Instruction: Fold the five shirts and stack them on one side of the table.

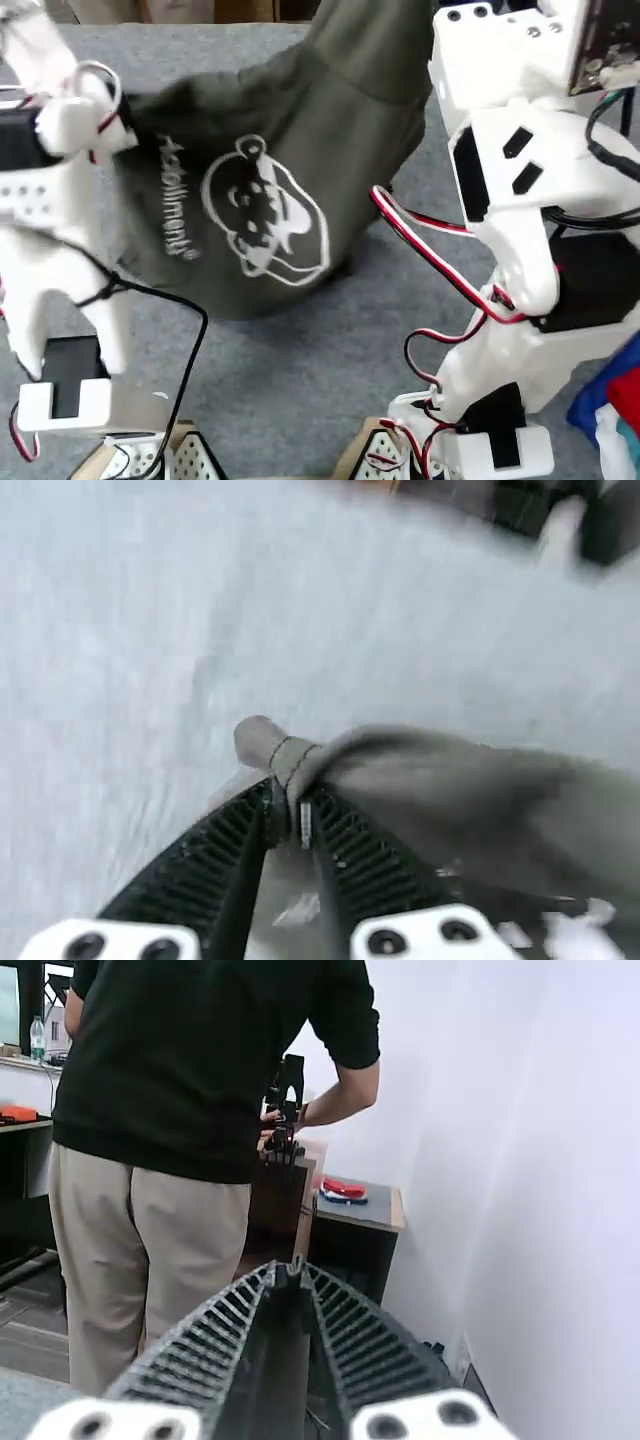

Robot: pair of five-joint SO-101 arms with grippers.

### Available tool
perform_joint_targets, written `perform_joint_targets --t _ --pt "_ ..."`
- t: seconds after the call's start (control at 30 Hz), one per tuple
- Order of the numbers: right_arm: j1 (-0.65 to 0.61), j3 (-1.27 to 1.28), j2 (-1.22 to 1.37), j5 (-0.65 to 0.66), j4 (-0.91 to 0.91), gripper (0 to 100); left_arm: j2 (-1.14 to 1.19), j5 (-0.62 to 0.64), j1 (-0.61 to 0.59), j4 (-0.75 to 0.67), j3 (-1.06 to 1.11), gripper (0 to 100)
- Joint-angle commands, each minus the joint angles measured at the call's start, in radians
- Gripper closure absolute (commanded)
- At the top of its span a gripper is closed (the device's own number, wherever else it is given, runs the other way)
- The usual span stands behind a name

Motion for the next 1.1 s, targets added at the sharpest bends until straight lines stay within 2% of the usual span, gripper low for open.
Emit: perform_joint_targets --t 0.0,0.1,0.27,0.37,0.53,0.67,0.73,0.87,1.07 --pt "-0.01 0.041 0.004 0.011 0.002 99.5 -0.036 -0.002 0.003 0.009 0.184 98" --pt "-0.01 0.111 -0.005 0.011 0.005 99.5 -0.036 -0.009 0.003 0.009 0.344 98" --pt "-0.015 0.193 -0.027 0.012 0.063 99.5 -0.036 -0.117 -0.002 0.009 0.546 97" --pt "-0.015 0.246 -0.045 0.014 0.087 99.5 -0.036 -0.101 -0.041 0.009 0.605 87" --pt "-0.018 0.424 -0.096 0.11 0.086 99.5 -0.036 -0.046 -0.115 0.009 0.644 70" --pt "-0.019 0.627 -0.166 0.157 0.072 99.5 -0.035 -0.029 -0.124 0.005 0.64 68" --pt "-0.039 0.74 -0.211 0.161 0.038 99.5 -0.033 -0.025 -0.118 -0.04 0.651 68" --pt "-0.079 1.018 -0.329 0.173 -0.103 99.5 0.015 0.087 -0.098 -0.127 0.669 68" --pt "-0.173 1.434 -0.533 0.163 -0.316 99.5 0.189 0.169 0.009 -0.221 0.652 68"
